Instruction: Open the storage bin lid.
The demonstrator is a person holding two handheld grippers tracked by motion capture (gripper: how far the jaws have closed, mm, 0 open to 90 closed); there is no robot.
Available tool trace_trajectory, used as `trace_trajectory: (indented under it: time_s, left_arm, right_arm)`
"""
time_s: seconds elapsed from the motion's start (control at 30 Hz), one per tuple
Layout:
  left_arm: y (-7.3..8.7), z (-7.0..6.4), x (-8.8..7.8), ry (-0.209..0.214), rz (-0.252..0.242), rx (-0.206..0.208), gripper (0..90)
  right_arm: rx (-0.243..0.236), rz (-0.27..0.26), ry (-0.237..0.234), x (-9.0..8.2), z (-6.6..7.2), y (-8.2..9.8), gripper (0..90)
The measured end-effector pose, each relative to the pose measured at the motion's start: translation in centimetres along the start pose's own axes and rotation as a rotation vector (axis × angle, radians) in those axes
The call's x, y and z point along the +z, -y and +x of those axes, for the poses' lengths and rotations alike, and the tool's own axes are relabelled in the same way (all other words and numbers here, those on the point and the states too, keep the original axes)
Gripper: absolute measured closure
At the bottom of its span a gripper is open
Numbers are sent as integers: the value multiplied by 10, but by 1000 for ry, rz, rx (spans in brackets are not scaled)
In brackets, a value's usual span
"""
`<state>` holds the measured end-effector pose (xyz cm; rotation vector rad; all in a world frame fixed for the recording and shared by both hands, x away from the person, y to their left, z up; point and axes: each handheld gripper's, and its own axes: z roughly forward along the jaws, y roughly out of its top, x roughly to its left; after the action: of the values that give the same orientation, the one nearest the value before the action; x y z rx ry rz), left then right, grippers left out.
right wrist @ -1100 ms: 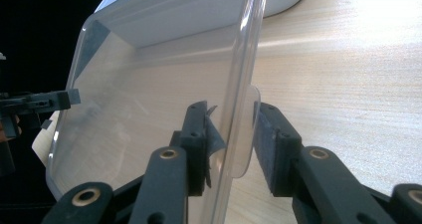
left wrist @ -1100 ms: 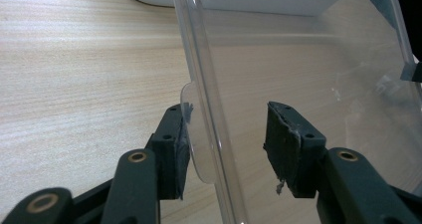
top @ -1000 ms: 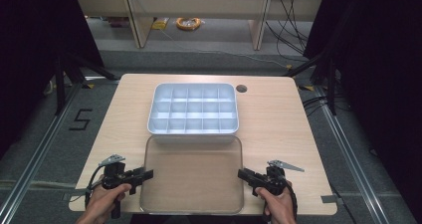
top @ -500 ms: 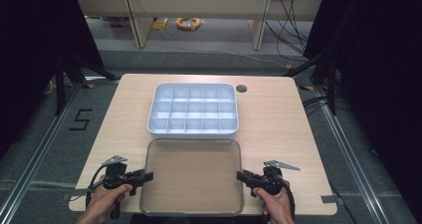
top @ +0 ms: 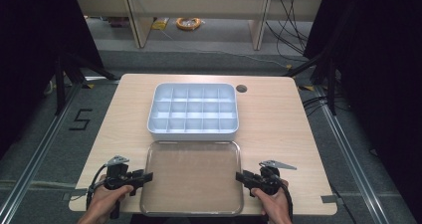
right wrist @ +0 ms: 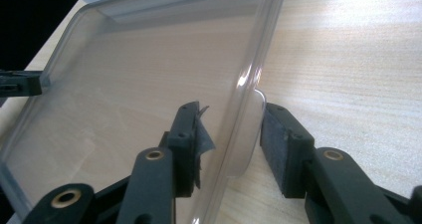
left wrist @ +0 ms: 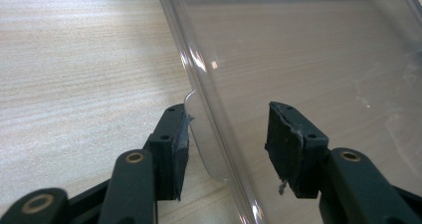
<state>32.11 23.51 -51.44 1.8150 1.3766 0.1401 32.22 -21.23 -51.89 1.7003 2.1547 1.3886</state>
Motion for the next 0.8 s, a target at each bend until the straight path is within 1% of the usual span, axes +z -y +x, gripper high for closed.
trace_trajectory:
  time_s: [0.03, 0.07, 0.1, 0.13, 0.17, 0.2, 0.23, 0.27, 0.3, 0.33, 0.37, 0.4, 0.43, 0.47, 0.5, 0.53, 0.57, 0.6, 0.63, 0.67, 0.7, 0.73, 0.77, 0.8]
  left_arm:
    - [0, 0, 0, -12, 10, 24, 506]
    - [-1, -1, -1, -53, -8, 48, 498]
    - [-1, -1, -1, -53, -8, 48, 486]
    - [-1, -1, -2, -51, -23, 54, 486]
    - [-3, 0, -4, -56, -14, 69, 486]
    - [-3, 0, -6, -51, -22, 75, 492]
    - [-3, 0, -6, -57, -27, 78, 495]
    - [-3, 0, -7, -56, -30, 85, 495]
    - [-3, -2, -6, -52, -44, 78, 495]
    - [-3, -4, -5, -50, -52, 63, 496]
    - [-3, -4, -6, -45, -50, 68, 497]
    - [-3, -4, -6, -43, -40, 78, 497]
    - [-3, -4, -7, -42, -35, 88, 497]
    - [-3, -5, -6, -36, -50, 74, 497]
    - [-3, -5, -6, -35, -51, 75, 497]
    - [-4, -6, -7, -32, -53, 76, 496]
    - [-4, -6, -7, -25, -62, 72, 493]
    - [-5, -7, -8, -16, -73, 76, 485]
    - [-5, -7, -8, -16, -73, 76, 478]
    - [-5, -7, -8, -12, -78, 85, 478]
    - [-5, -7, -8, -9, -80, 84, 472]
    - [-6, -8, -9, -7, -82, 85, 464]
    - [-6, -8, -9, 1, -86, 88, 450]
    - [-6, -8, -9, 7, -90, 81, 398]
  right_arm:
    - [0, 0, 0, 0, 0, 0, 604]
    - [-24, -20, 2, -2, 2, -2, 596]
    - [-24, -20, 2, -2, 2, -2, 596]
    - [-24, -27, 24, -2, 1, -4, 580]
    - [-24, -29, 20, -4, 2, -4, 577]
    - [-29, -40, 33, -3, 1, -4, 578]
    - [-29, -28, 29, -4, 0, -4, 578]
    - [23, -26, 22, -5, 3, -4, 578]
    - [21, -33, 20, -4, 3, -4, 578]
    - [9, -32, 29, -4, 2, -4, 578]
    - [-25, -44, 28, -5, 0, -5, 577]
    - [23, -30, 4, -6, 3, -5, 575]
    - [25, -33, -10, -7, 4, -5, 572]
    - [18, -35, -2, -6, 4, -5, 570]
    - [-32, -60, 5, -6, 0, -6, 566]
    - [-30, -54, -4, -8, 0, -7, 563]
    - [-37, -71, 1, -8, 0, -8, 553]
    - [-54, -83, -5, -10, 0, -10, 525]
    - [-54, -83, -5, -10, 0, -10, 525]
    - [-57, -85, -10, -11, 1, -11, 506]
    - [-49, -105, -13, -11, 1, -11, 480]
    - [-55, -88, 3, -13, 1, -12, 457]
    - [-51, -109, -7, -12, 1, -12, 443]
    - [3, -108, -18, -14, 3, -12, 416]
